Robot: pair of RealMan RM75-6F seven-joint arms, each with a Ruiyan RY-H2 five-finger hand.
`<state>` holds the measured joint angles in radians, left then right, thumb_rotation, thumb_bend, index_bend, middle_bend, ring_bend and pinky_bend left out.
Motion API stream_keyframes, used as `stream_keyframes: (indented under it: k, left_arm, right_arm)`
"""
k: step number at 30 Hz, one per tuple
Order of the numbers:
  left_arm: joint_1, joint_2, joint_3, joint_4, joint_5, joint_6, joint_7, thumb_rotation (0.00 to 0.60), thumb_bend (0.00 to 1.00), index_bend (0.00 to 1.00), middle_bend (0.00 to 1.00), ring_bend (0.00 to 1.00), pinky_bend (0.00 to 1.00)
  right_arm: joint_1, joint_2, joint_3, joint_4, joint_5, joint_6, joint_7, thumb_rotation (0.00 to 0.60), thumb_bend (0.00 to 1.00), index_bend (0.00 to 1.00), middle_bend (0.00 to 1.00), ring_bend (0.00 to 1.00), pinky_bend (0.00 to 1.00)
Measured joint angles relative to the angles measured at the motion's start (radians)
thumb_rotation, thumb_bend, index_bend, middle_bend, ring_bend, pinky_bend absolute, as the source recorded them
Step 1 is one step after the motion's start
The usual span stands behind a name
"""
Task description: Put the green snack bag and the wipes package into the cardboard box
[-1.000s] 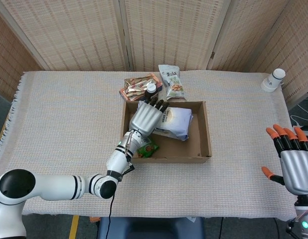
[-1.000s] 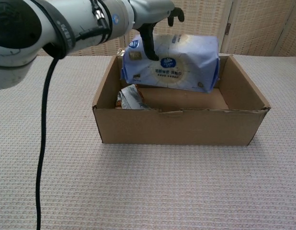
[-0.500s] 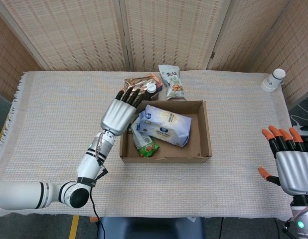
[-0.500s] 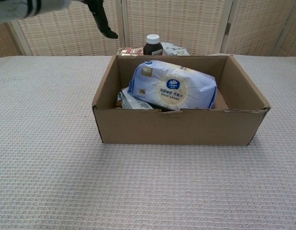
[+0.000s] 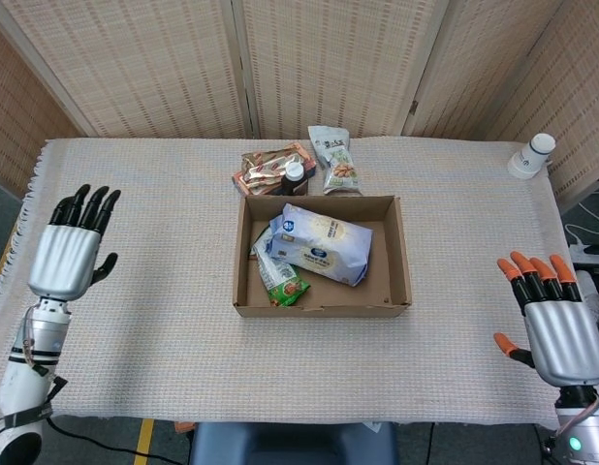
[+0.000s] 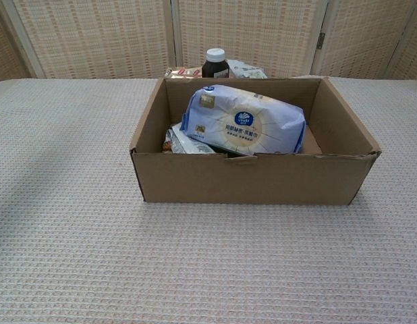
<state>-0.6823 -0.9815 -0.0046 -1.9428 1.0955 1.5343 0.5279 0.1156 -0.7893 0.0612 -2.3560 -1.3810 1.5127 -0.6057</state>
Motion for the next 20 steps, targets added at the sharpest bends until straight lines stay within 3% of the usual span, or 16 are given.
stream_keyframes:
  k: [5, 14, 20]
  left_arm:
    - [0.121, -0.009, 0.041, 0.120, 0.077, 0.048, -0.105, 0.600, 0.26, 0.00, 0.07, 0.00, 0.16]
    - [0.275, -0.099, 0.128, 0.302, 0.227, 0.074, -0.168, 0.600, 0.26, 0.00, 0.08, 0.00, 0.15]
    - [0.332, -0.125, 0.141, 0.385, 0.271, 0.052, -0.231, 0.600, 0.26, 0.00, 0.08, 0.00, 0.15]
  right_arm:
    - [0.005, -0.016, 0.001, 0.000, 0.007, -0.007, -0.020, 0.600, 0.14, 0.14, 0.08, 0.00, 0.02]
    - [-0.006, -0.029, -0.011, 0.000, -0.025, 0.000, -0.037, 0.600, 0.14, 0.14, 0.08, 0.00, 0.02]
    - [-0.005, -0.030, -0.005, 0.000, -0.012, 0.000, -0.041, 0.600, 0.14, 0.14, 0.08, 0.00, 0.02]
